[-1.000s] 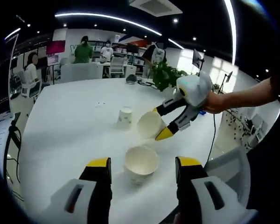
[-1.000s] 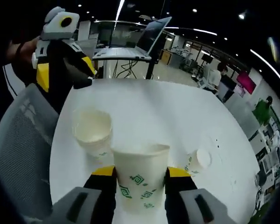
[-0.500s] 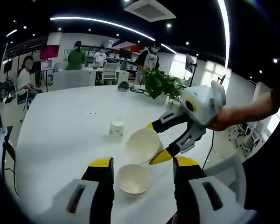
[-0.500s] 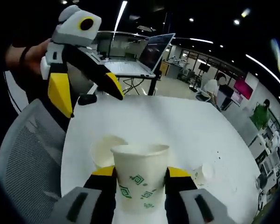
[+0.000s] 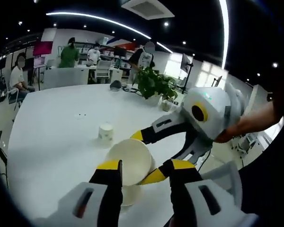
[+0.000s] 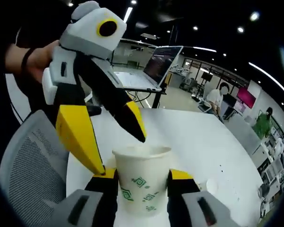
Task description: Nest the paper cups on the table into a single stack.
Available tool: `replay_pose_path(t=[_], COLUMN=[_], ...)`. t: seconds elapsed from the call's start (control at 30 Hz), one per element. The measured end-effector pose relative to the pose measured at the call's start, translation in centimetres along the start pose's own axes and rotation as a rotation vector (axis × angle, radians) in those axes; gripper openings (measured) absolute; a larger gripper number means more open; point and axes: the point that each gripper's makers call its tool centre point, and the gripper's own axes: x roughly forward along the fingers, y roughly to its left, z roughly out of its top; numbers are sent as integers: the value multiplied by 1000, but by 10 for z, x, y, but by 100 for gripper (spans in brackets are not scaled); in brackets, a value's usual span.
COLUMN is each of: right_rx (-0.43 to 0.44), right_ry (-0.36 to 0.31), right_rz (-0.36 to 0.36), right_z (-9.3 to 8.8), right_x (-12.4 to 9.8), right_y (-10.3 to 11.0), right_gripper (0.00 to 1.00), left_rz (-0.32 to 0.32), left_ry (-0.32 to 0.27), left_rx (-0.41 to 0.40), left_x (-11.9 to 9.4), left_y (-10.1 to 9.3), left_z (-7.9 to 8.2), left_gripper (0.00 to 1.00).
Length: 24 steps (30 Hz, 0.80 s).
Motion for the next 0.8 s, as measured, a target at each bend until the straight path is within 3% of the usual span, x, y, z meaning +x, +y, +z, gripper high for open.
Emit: replay_pose_path(t=[0.43,0.7,0.8], right_rx=[-136,-175,-178], right_ry=[2,-6,-3], right_rz=[-28,-56,-68], right_z=[15,21,20], right_x=[1,-3,-4], right_y=[17,19,18], right_gripper=[39,40,40], left_rz=[-16,-56,-61], left_ry=[56,58,57], left_rx=[-74,-132,-138], left_x=[14,18,20], left_y=[-1,-9,-8], left_z=[-8,-8,-8], left_gripper=[23,2,1])
